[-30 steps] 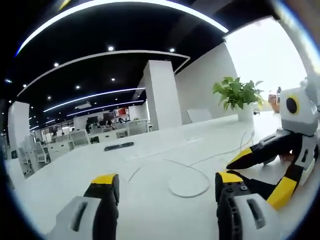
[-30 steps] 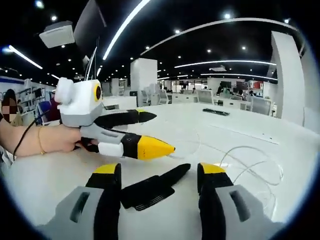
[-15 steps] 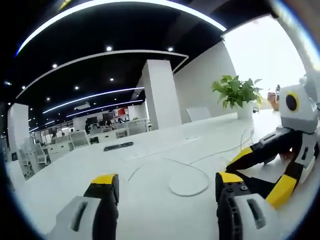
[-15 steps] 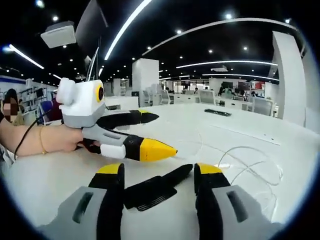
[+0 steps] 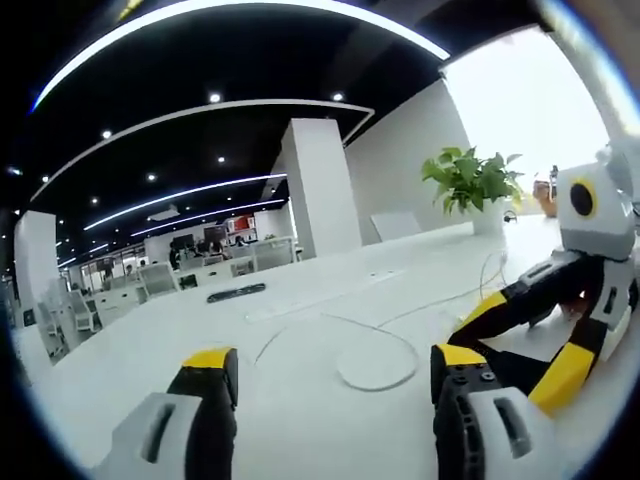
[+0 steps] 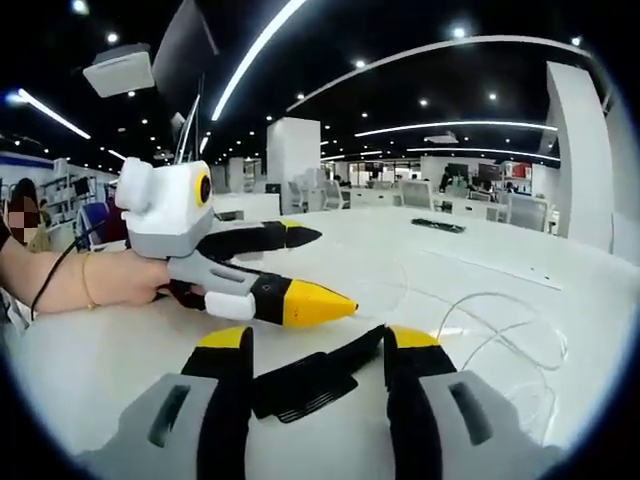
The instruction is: Peel open the Velcro strap on the desktop, arrange the wired earphones neatly onto it, and close the Velcro strap to secure them.
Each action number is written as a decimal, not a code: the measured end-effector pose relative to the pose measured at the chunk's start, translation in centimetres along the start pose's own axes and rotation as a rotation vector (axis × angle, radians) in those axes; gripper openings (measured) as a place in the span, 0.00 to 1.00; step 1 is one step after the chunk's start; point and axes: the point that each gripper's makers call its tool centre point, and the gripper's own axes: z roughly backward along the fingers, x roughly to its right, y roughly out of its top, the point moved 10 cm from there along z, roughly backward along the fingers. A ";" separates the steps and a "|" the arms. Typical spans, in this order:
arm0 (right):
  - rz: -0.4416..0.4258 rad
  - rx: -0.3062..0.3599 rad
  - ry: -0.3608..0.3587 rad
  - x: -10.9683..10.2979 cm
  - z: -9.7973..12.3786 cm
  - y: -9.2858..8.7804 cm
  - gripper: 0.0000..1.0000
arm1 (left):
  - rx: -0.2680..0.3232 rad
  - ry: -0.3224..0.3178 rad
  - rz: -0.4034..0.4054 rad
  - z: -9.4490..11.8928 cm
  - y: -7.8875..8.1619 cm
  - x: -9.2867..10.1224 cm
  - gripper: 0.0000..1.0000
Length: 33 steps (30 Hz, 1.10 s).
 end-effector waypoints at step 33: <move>0.011 -0.012 -0.016 0.4 0.2 -0.1 0.33 | 0.002 -0.003 0.000 0.2 0.0 0.2 0.80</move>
